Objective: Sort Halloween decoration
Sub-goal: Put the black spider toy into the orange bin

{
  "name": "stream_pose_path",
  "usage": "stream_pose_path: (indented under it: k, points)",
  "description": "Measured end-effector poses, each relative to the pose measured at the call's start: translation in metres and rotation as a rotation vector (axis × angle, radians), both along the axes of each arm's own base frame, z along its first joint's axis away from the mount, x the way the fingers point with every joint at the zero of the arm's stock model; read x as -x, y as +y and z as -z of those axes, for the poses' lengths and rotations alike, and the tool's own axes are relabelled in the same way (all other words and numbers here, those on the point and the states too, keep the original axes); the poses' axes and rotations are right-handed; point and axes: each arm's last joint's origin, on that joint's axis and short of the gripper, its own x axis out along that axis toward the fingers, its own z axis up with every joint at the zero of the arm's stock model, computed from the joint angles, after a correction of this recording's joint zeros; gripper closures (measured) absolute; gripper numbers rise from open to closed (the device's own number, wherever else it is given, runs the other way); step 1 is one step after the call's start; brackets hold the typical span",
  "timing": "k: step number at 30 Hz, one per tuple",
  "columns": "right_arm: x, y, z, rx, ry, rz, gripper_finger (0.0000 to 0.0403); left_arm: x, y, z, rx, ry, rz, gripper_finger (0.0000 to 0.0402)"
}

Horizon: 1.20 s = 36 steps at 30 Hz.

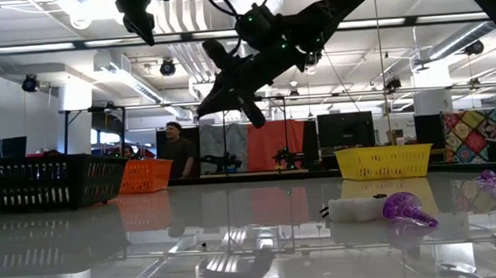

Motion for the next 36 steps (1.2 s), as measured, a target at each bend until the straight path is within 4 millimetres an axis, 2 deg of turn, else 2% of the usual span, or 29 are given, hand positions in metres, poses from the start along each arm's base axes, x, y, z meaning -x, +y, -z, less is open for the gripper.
stream_pose_path:
  k: [9,15,24,28,36]
  points:
    - [-0.025,-0.016,0.019,-0.009,-0.021,-0.141,0.0394,0.001,0.001,0.000,0.029,-0.009,-0.072,0.0299]
    - [-0.040,-0.022,0.021,-0.007,-0.059,-0.226,0.0394,0.001,0.001,0.000,0.030,-0.011,-0.076,0.0299]
    - [-0.072,-0.032,0.023,-0.008,-0.104,-0.252,0.0394,0.001,0.001,0.000,0.026,-0.009,-0.068,0.0299]
    - [-0.087,-0.036,0.026,-0.030,-0.068,-0.251,0.0394,0.001,0.001,0.000,0.026,-0.007,-0.065,0.0299]
    - [-0.104,-0.040,0.043,-0.064,-0.024,-0.268,0.0394,0.002,0.000,0.000,0.030,-0.001,-0.061,0.0299]
